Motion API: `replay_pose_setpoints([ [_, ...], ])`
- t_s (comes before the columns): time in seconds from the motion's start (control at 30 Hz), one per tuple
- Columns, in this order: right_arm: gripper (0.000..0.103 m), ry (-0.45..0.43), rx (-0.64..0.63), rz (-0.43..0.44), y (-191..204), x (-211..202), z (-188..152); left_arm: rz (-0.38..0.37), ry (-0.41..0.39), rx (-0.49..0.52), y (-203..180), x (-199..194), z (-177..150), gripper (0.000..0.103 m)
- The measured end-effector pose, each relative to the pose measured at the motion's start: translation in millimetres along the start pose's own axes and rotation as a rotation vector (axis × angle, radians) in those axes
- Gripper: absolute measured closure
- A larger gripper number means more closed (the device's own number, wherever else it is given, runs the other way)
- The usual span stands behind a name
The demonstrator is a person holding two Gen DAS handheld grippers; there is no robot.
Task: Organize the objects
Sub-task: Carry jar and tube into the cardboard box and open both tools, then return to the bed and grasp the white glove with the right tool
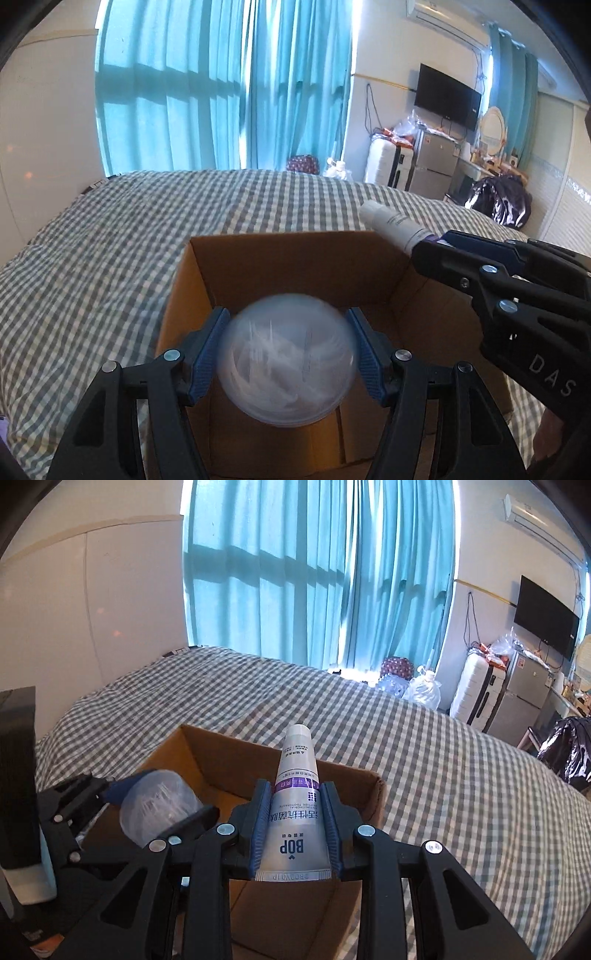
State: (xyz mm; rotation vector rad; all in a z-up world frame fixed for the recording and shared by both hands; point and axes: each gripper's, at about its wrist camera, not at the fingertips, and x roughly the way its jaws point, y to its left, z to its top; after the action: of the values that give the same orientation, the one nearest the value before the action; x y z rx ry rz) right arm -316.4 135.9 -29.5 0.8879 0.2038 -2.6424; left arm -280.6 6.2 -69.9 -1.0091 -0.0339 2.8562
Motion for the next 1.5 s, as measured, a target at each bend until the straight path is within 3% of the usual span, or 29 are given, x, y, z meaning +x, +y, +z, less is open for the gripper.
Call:
replay_pose_setpoints([
  [0.17,0.074,-0.013,0.013,-0.009,-0.6,-12.0,-2.3,0.023,-0.035,0.038,-5.5,-11.3,-0.8,0.015],
  [0.27,0.047,-0.051,0.051,-0.014,-6.9,-32.9,-1.4,0.016,-0.052,0.026,-2.5,-24.9,-1.0,0.006],
  [0.3,0.04,-0.065,0.066,-0.014,-9.6,-41.1,-0.2,0.021,-0.053,0.016,-0.5,-29.6,-0.6,0.005],
  [0.67,0.028,-0.13,0.064,-0.05,-5.8,-149.1,-1.1,0.056,-0.106,-0.089,24.6,-117.3,-2.3,0.0],
  [1.0,0.019,-0.136,0.019,-0.087,25.6,-232.2,-42.2,0.071,-0.116,-0.037,14.8,-187.6,-40.5,0.0],
  [1.2,0.017,-0.105,0.041,-0.073,39.3,-238.3,-76.6,0.073,-0.068,-0.055,18.5,-195.1,-74.6,0.0],
  [1.5,0.017,0.009,0.072,-0.042,46.1,-183.3,-145.3,0.132,0.006,-0.039,18.5,-164.2,-146.2,0.0],
])
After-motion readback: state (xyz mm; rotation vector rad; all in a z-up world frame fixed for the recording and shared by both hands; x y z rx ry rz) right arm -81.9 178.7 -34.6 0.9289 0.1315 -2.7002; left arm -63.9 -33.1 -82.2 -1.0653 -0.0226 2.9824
